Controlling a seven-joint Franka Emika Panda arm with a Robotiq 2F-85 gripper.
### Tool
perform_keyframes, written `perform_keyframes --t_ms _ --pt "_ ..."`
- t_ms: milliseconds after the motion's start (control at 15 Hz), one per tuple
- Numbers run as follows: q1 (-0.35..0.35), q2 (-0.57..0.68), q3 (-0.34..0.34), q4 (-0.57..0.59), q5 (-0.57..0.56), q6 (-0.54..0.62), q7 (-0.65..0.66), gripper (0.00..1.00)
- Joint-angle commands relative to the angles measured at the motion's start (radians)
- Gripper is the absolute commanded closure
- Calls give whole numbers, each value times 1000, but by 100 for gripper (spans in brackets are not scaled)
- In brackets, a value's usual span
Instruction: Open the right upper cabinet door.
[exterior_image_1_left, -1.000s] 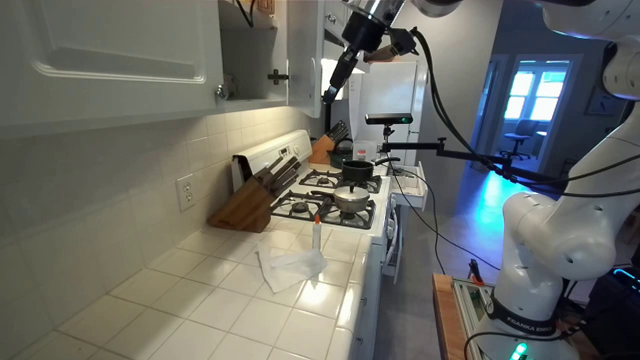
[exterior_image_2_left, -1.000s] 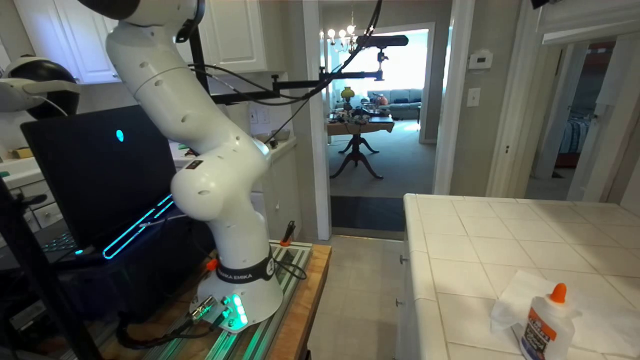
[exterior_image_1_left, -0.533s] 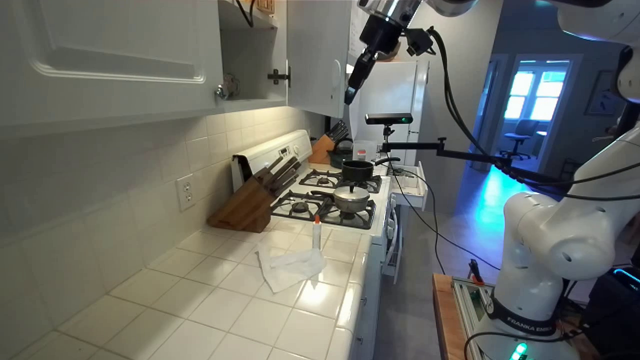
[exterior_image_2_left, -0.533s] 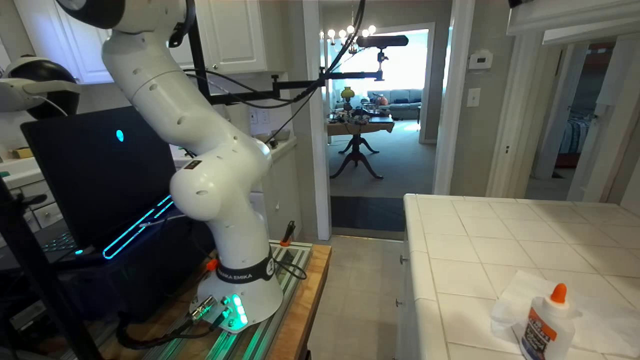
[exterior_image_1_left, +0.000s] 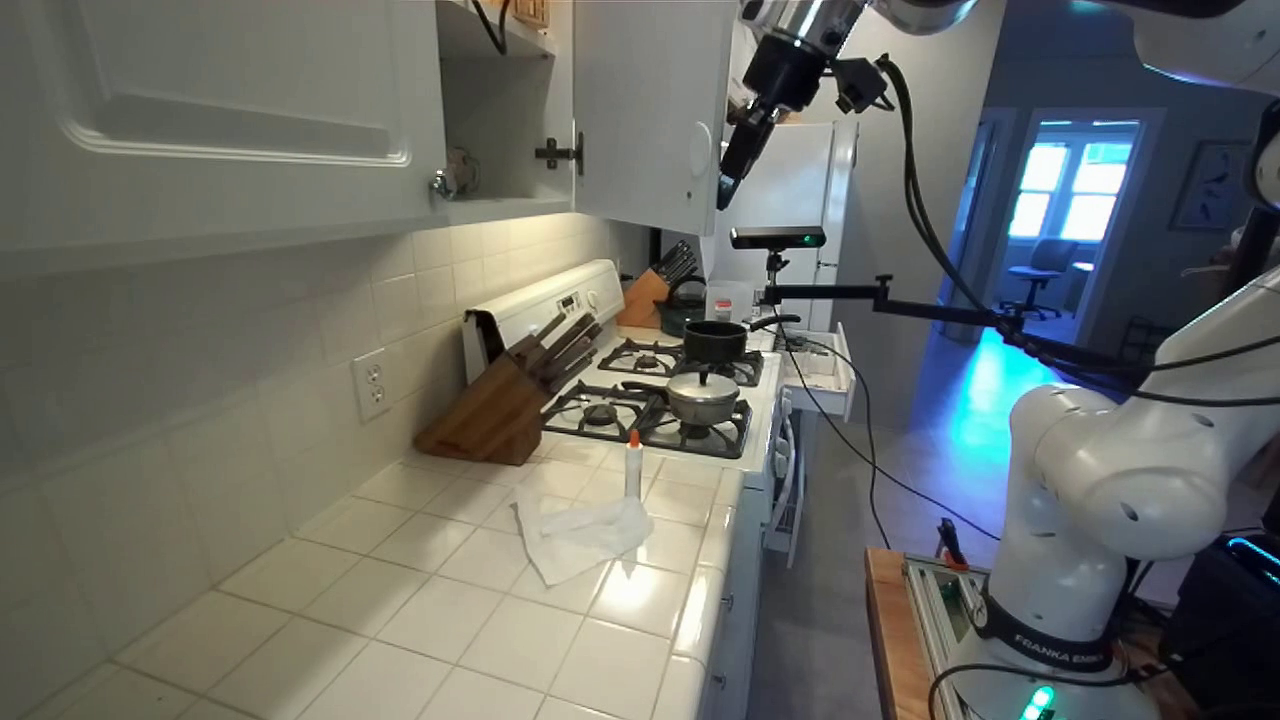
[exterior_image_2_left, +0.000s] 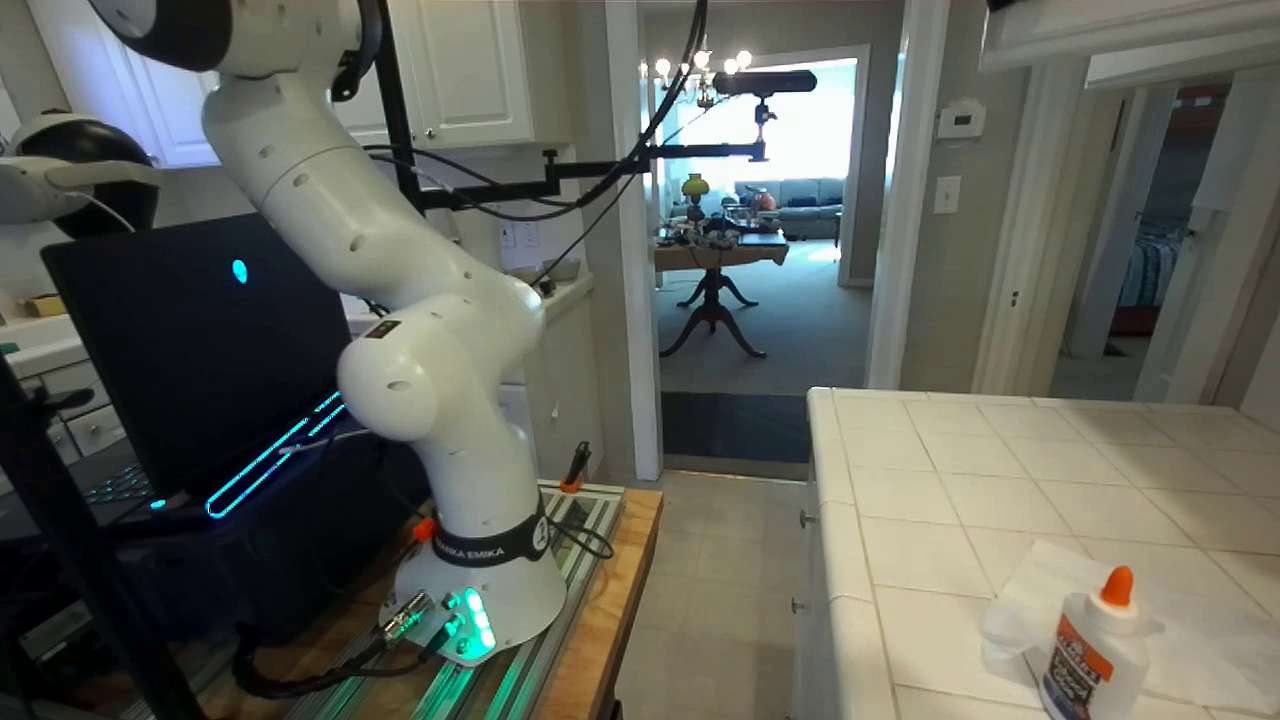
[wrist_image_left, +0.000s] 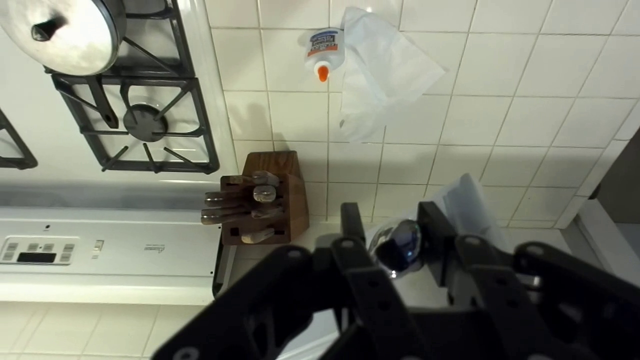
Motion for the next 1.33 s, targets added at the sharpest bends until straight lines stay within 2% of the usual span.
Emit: perform_keyframes --t_ms 0,667,1267 --pt "-47 -10 -23 -16 -37 48 -6 91" --pt "-92 -66 -61 -35 -35 24 8 91" --pt "-114 -63 -77 -20 -44 8 3 91"
